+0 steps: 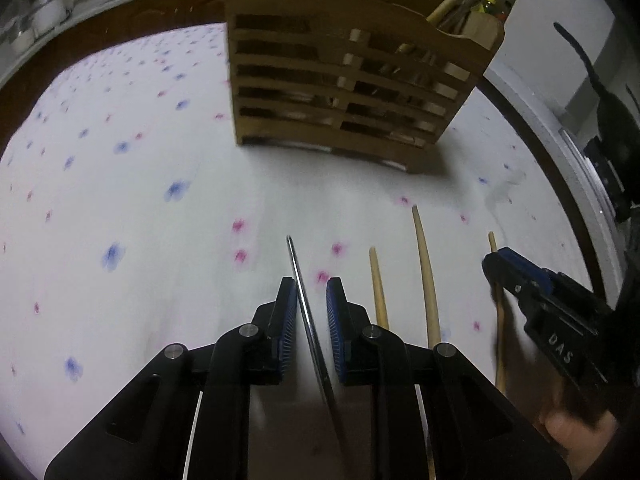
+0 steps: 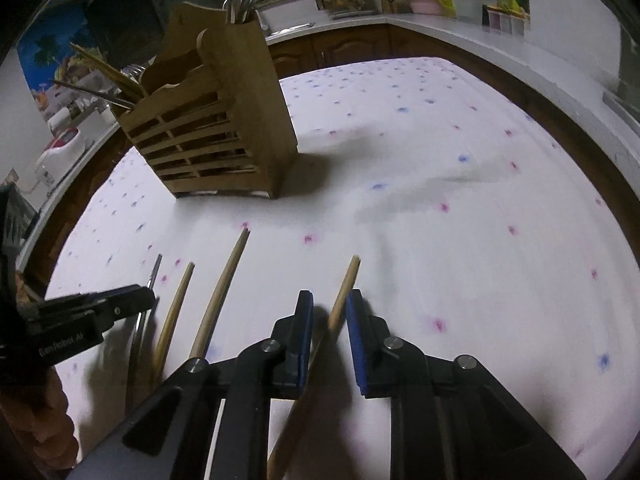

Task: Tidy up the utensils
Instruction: 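Lift both chopsticks upright and carry them over the wooden holder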

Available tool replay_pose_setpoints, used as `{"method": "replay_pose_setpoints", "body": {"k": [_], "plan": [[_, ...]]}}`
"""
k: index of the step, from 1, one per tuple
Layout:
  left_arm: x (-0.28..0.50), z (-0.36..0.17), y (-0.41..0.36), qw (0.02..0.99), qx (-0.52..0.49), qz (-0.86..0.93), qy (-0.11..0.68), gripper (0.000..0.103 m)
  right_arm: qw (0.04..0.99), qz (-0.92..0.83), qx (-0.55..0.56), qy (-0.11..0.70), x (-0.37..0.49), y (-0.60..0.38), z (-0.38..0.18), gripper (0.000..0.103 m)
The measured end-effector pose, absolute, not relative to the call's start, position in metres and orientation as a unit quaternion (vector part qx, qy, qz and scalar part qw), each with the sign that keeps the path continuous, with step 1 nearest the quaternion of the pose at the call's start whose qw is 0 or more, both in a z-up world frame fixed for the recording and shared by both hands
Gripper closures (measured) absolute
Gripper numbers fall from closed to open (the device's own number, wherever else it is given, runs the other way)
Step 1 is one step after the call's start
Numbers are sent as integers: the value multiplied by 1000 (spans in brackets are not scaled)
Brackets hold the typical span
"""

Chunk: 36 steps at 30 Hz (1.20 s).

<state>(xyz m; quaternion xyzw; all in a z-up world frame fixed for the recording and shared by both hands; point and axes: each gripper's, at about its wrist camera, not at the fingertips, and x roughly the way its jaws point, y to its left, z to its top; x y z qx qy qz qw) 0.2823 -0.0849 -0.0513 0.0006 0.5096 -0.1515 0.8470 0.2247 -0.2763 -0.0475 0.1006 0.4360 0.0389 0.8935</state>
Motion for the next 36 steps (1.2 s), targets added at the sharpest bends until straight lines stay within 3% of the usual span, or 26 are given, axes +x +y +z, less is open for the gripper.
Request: {"method": "replay_pose_setpoints", "body": {"k": [3,7,14,27,36], "plan": [[282,-52,-95,857,30,-144,494,97,896,34,84,434,232,-271,-49,86],[280,-52,-95,860,34,-147,488,98,902,21,46,428,232,-262,-49,92],[261,-31,-64,867,-15,-154,474,99,898,44,102,425,223,-275,-40,98],[201,84,-15,911,-71,-199,355,99,937,94,139,307,163,-281,70,98],[185,117,-3,925,-76,-200,314,99,959,101,133,231,145,-285,126,98]]}}
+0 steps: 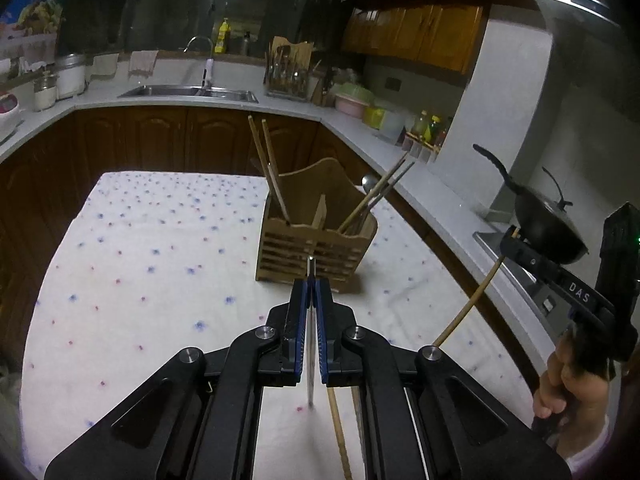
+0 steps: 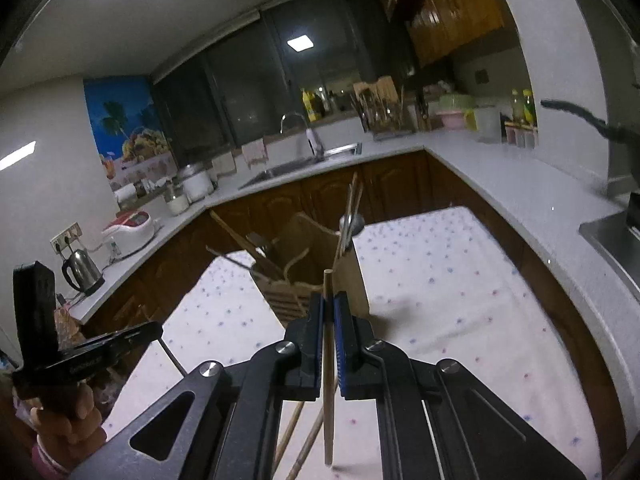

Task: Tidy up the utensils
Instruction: 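Lift both chopsticks upright and carry them over the wooden holder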

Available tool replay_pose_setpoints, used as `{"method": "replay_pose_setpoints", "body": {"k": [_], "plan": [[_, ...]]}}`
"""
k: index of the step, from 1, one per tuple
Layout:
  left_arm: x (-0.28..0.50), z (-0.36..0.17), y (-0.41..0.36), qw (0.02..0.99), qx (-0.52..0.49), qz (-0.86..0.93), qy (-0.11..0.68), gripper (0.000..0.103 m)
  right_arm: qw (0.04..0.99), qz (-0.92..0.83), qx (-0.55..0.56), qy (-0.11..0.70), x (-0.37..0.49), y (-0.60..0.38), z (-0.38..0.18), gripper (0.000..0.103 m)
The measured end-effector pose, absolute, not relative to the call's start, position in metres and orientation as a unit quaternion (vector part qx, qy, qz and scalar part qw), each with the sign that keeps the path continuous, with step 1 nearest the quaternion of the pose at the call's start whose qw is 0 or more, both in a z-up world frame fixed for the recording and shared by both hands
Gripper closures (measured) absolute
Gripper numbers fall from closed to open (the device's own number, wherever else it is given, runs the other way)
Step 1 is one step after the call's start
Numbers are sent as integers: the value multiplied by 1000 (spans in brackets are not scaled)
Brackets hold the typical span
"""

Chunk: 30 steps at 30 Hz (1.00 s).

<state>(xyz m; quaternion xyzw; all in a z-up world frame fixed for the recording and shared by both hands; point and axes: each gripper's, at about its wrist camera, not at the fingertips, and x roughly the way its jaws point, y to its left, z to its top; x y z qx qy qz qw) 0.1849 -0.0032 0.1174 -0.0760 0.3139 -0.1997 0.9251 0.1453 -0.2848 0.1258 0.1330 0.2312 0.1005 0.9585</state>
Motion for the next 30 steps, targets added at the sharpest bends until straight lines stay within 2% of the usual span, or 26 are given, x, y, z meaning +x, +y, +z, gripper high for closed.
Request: {"method": "replay_pose_setpoints", "body": {"k": [18,30], "plan": [[201,146,-5,937,-89,-191,278,99,967,100,138,188,154,-287,147,98],[237,206,-5,958,-115,-171,198,99,977,89,156,118,181,-294,187,98]]}}
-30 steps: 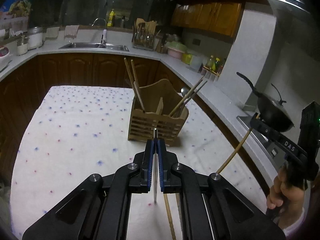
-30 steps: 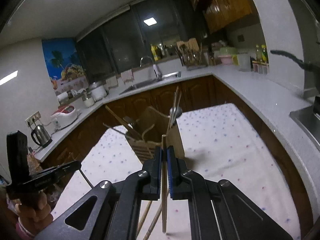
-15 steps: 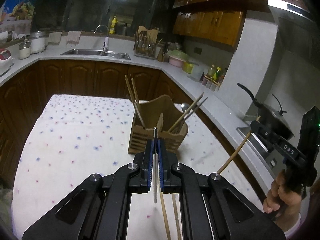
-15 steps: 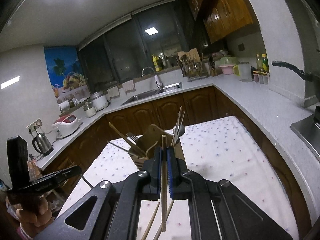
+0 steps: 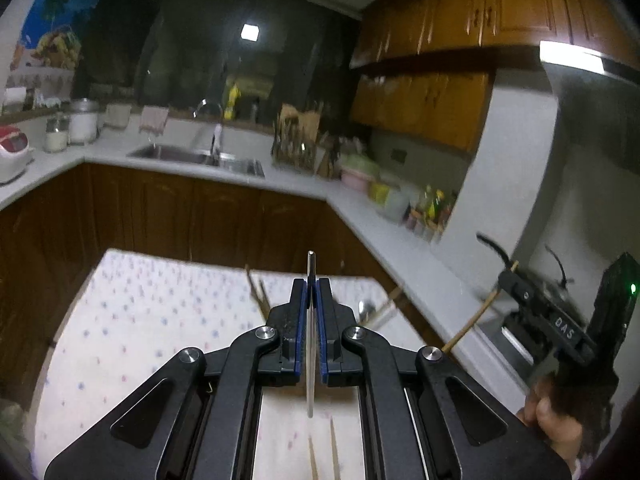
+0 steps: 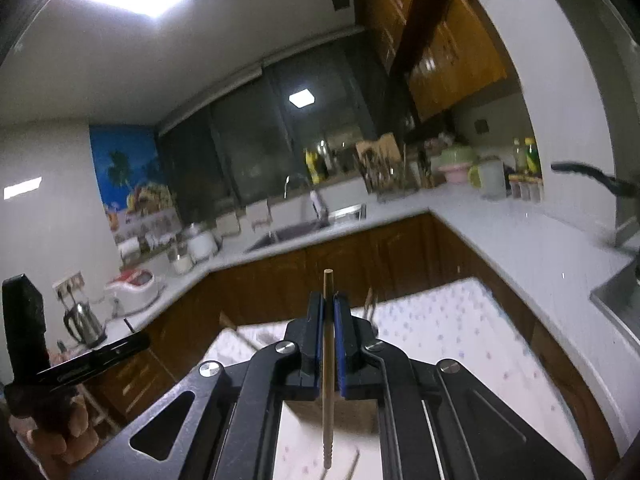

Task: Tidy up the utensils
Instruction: 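Lift both chopsticks upright and carry them over the wooden holder, then insert both chopsticks into the holder and open both tools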

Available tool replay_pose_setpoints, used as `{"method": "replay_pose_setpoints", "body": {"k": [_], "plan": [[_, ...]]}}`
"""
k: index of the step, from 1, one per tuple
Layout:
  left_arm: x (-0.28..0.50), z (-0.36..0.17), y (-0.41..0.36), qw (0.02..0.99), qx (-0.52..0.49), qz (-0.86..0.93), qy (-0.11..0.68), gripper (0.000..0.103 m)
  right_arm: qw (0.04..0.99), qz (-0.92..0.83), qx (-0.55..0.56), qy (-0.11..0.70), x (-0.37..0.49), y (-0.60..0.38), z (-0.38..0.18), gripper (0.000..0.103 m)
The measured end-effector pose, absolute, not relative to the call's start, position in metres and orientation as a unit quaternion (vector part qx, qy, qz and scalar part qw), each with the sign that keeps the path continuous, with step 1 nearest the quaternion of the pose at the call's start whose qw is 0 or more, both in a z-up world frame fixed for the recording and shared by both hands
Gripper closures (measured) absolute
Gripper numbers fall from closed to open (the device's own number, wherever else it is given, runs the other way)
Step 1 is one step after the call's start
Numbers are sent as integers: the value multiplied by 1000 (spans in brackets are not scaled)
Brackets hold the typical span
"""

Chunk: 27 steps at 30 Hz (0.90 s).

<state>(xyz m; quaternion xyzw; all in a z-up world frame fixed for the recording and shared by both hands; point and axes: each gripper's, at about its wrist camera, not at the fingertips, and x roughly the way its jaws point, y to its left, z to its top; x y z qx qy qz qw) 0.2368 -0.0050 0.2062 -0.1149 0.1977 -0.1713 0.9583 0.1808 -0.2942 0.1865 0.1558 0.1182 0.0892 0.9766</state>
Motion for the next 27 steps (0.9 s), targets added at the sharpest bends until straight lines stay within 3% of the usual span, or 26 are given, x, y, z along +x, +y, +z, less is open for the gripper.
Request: {"method": "replay_pose_setpoints", "body": {"k": [6,13,27], "plan": [[275,221,-7,965,-140,-146,165,99,982,70,164,68,208,-294,210,98],[322,184,-12,961,-164,-113,190,99,986,51,152,54,242,-283,198,98],[339,115,-35,951,-122,-123,255,99,979,50,151,129,273,-278,131,98]]}}
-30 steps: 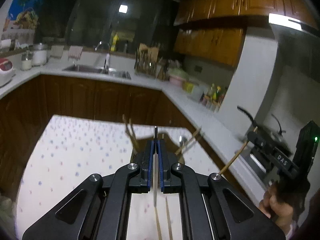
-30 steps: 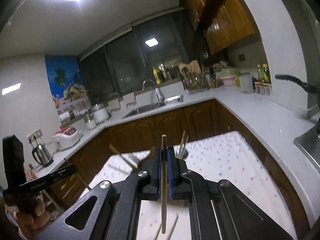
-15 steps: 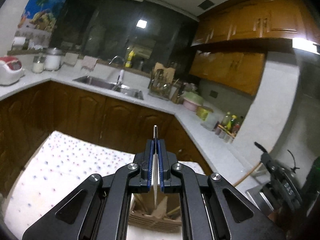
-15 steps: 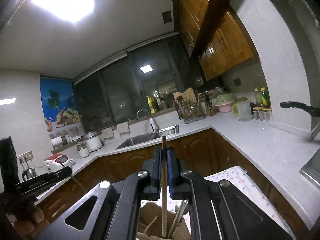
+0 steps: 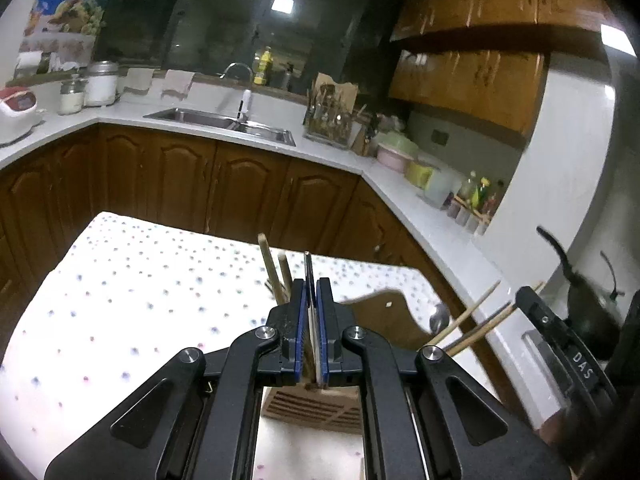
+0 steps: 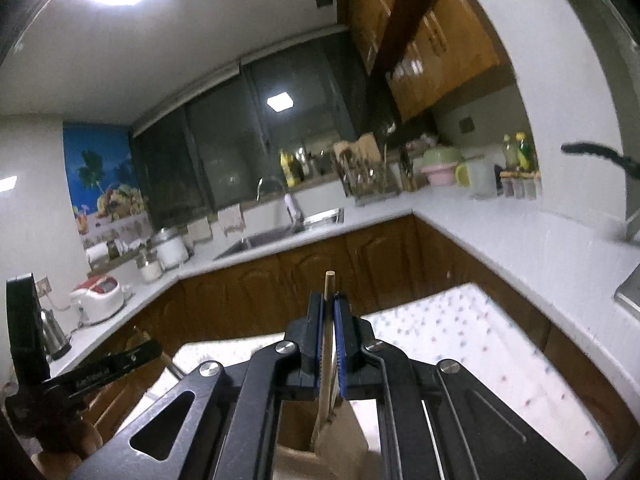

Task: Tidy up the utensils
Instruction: 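Insert both chopsticks into the holder and open both tools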

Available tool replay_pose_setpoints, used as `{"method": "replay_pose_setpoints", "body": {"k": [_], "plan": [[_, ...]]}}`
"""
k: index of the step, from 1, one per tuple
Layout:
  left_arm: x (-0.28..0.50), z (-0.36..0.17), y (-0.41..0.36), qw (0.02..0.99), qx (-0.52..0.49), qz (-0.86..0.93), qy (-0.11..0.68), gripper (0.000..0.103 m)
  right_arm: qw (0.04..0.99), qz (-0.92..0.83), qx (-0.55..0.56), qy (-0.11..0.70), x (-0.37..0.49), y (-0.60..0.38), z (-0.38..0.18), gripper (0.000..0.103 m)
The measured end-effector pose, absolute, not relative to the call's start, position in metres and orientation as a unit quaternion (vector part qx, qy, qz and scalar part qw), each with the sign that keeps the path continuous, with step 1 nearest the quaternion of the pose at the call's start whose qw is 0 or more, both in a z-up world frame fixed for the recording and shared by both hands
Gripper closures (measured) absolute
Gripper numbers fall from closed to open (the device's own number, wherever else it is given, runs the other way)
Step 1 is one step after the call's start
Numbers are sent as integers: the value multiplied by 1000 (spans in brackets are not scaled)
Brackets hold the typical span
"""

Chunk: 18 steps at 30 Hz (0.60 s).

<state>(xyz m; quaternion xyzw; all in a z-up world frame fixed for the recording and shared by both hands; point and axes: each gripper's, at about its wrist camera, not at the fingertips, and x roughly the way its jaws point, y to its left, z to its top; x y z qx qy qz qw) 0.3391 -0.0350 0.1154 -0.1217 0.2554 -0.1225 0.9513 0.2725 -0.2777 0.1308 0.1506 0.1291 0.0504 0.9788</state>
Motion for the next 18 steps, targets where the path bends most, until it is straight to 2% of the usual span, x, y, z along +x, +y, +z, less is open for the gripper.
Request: {"method": "replay_pose_setpoints", "body": {"k": [5,15,18], "plan": [[337,114,-43,955,-98,-119,254,98,974,60,144,165,279,-272,115,97],[339,115,-40,952,-104,-121,263,98,971,59,152,175,279,-275,115,97],[338,116,-37,948,-110,-130,267,97,968,61,163,179,280,-278,115,92]]}}
